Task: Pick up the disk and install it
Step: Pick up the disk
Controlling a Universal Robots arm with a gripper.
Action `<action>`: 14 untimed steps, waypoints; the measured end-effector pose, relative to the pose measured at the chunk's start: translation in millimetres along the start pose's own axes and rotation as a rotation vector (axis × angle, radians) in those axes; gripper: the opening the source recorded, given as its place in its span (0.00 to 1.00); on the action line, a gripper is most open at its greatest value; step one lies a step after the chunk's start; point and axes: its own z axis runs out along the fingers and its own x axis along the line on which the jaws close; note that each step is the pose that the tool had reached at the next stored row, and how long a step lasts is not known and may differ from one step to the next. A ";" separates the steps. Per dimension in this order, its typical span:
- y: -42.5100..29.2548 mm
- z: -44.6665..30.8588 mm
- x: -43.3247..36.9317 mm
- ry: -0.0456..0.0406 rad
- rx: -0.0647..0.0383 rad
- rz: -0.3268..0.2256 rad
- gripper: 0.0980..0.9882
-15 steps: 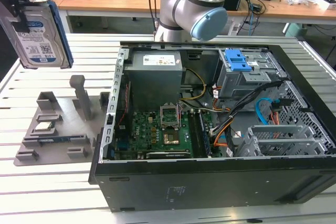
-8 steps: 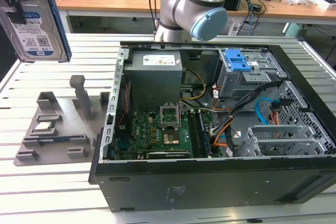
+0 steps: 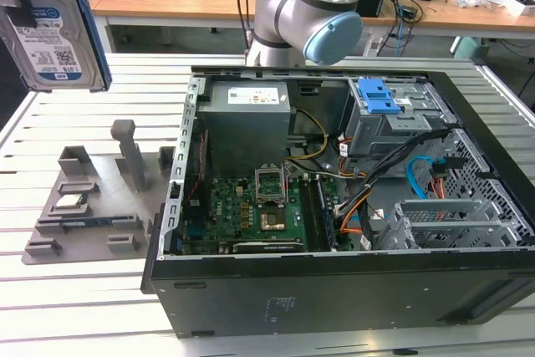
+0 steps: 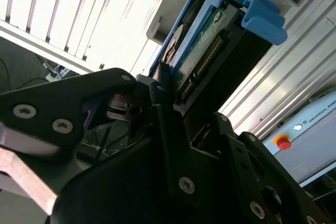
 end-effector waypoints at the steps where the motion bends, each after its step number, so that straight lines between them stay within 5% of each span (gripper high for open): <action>1: 0.0 -2.1 0.0 0.0001 0.000 0.000 0.30; 14: 0.0 -30.4 -0.1 0.0000 -0.003 0.000 0.30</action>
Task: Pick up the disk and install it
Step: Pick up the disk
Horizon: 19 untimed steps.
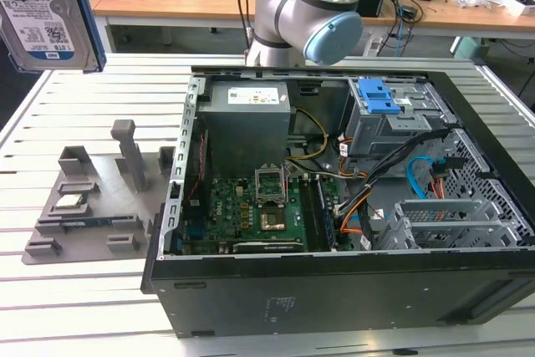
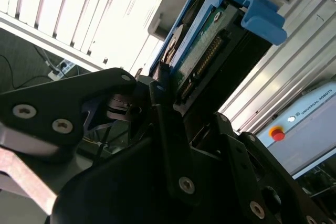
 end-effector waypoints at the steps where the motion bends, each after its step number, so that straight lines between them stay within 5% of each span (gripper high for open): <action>1: 0.0 -2.9 0.0 0.0000 0.000 0.000 0.30; 9: 0.2 -13.8 -0.1 0.0000 -0.001 0.000 0.30; 14: 0.2 -14.4 -0.1 0.0000 -0.001 0.000 0.30; 19: -7.5 -14.9 0.0 0.0001 -0.001 0.000 0.30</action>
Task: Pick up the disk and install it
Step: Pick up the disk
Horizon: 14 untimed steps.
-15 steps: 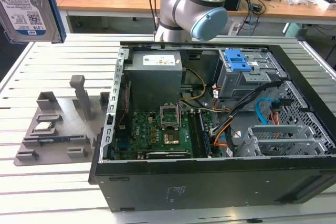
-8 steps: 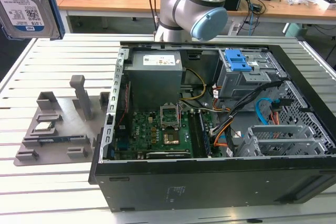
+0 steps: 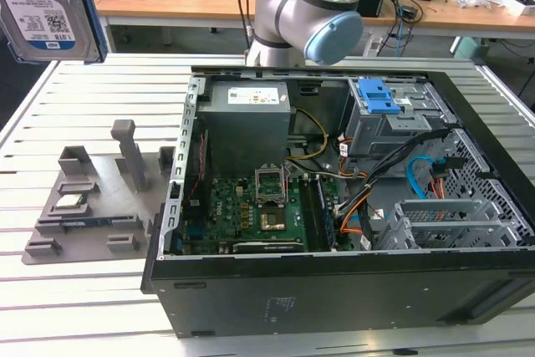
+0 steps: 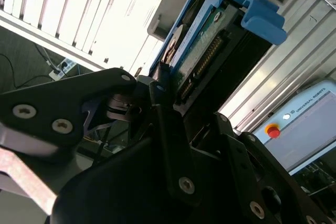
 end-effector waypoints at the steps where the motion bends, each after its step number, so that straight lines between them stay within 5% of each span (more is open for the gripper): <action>1: -4.4 -0.2 0.0 -0.0001 0.000 0.000 0.30; 14: -44.2 -2.5 0.4 0.0000 0.000 0.000 0.30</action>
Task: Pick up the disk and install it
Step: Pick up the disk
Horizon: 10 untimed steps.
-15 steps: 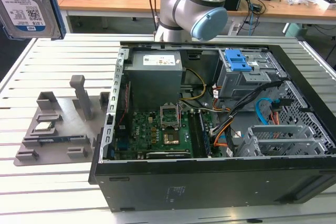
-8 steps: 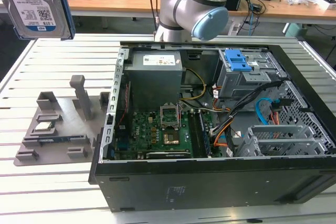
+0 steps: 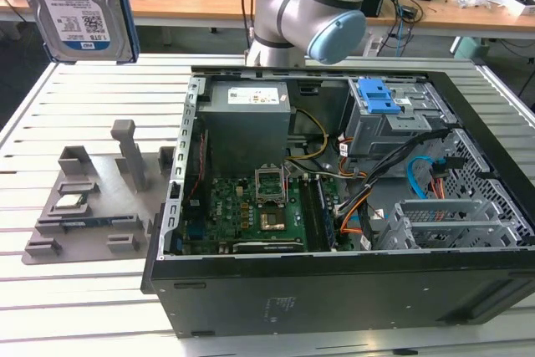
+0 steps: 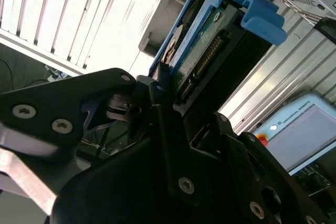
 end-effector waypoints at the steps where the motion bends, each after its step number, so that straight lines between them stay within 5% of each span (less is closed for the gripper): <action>1: -1.8 -0.1 0.0 0.0000 0.000 0.000 0.30; 10: -25.6 -1.5 0.2 0.0000 0.000 0.000 0.30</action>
